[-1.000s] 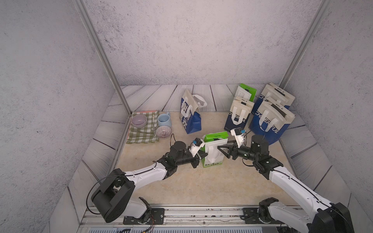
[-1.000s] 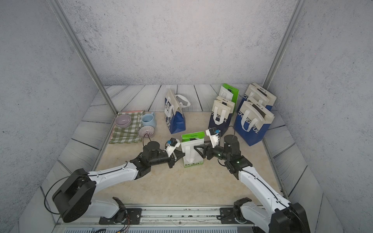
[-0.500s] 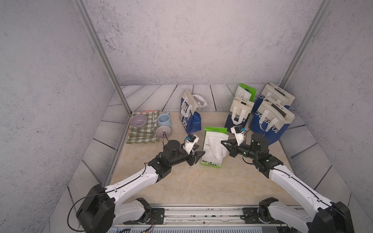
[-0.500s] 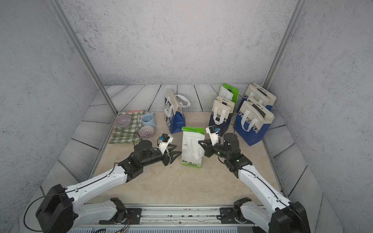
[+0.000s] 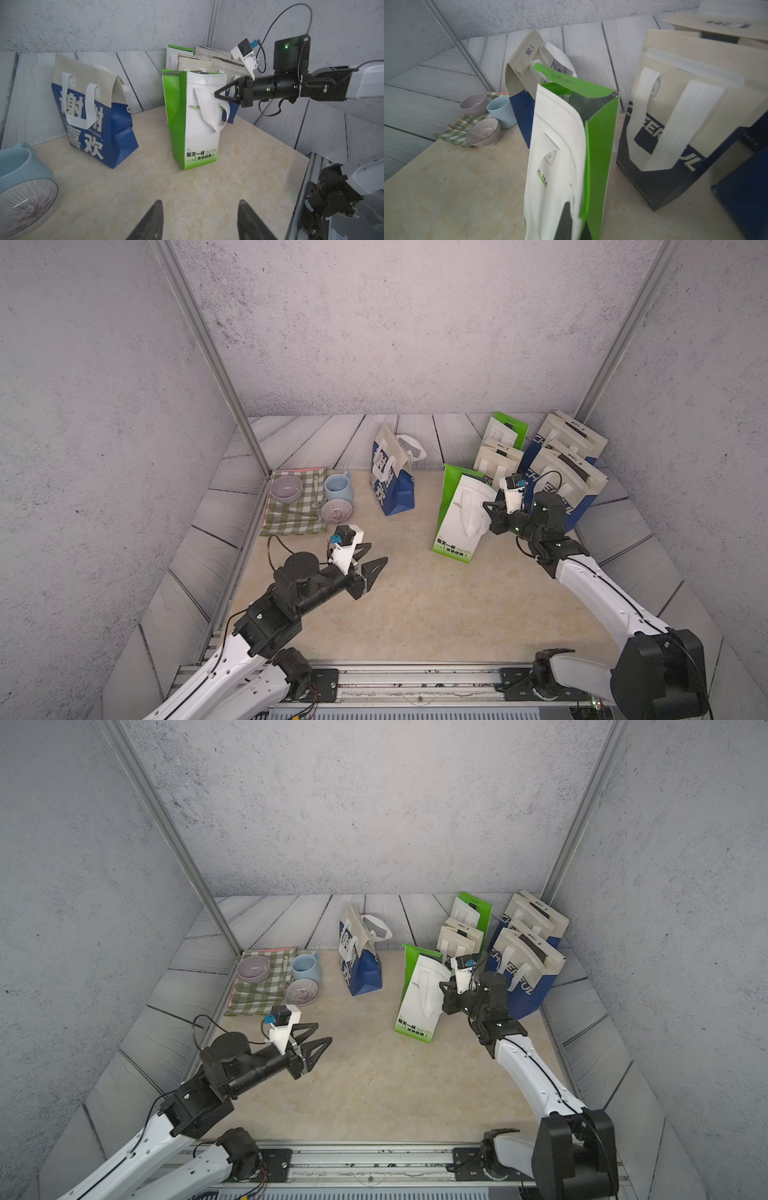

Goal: Open the takeout bag
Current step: Place the takeout bag at the center of the board.

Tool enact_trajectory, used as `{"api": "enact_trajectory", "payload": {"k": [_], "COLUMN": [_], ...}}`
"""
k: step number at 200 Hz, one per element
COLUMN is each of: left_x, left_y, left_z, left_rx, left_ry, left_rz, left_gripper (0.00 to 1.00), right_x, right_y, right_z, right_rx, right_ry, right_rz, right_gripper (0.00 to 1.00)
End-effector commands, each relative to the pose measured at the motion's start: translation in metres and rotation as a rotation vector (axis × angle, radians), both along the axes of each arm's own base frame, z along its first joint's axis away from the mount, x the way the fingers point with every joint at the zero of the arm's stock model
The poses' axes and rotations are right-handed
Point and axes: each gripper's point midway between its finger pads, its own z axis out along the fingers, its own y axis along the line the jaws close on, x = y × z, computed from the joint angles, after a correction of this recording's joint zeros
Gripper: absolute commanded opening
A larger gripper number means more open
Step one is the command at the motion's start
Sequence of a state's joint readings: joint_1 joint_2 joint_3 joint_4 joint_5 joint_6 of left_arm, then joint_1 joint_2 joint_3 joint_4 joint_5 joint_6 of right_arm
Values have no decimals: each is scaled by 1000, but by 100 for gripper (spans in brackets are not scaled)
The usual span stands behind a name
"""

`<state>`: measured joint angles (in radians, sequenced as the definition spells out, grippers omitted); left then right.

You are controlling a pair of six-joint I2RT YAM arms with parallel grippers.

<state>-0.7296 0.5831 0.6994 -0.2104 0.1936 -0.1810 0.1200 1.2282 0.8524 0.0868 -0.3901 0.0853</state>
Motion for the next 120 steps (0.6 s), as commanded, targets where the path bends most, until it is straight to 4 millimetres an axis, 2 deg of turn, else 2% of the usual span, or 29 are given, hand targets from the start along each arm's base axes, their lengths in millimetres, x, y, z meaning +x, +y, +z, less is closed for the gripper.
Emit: {"api": "enact_trajectory", "payload": {"k": [1,53,93,101,120], "left_x": [-11,-21,-24,-24,-25], "left_y": [17,32,30,31,31], "left_z": [-17,-27,-32,-34,-34], "left_rx": [56,77,92,94,92], "left_ry": [39,40,65,68,72], "left_rz": [28,54,34,36,33], "left_gripper": [59,60,60,60,60], "right_x": [14,16,17,16,17], "right_y": [-18,-48,-54,-55,-55], "right_z": [35,44,46,48,45], "right_rx": [-26,-79,-103,-103,-86], "right_ry": [-116,-147,-151,-156,-145], "right_rz": [-35,-109,-127,-130,-132], "right_gripper": [0,0,0,4,22]}}
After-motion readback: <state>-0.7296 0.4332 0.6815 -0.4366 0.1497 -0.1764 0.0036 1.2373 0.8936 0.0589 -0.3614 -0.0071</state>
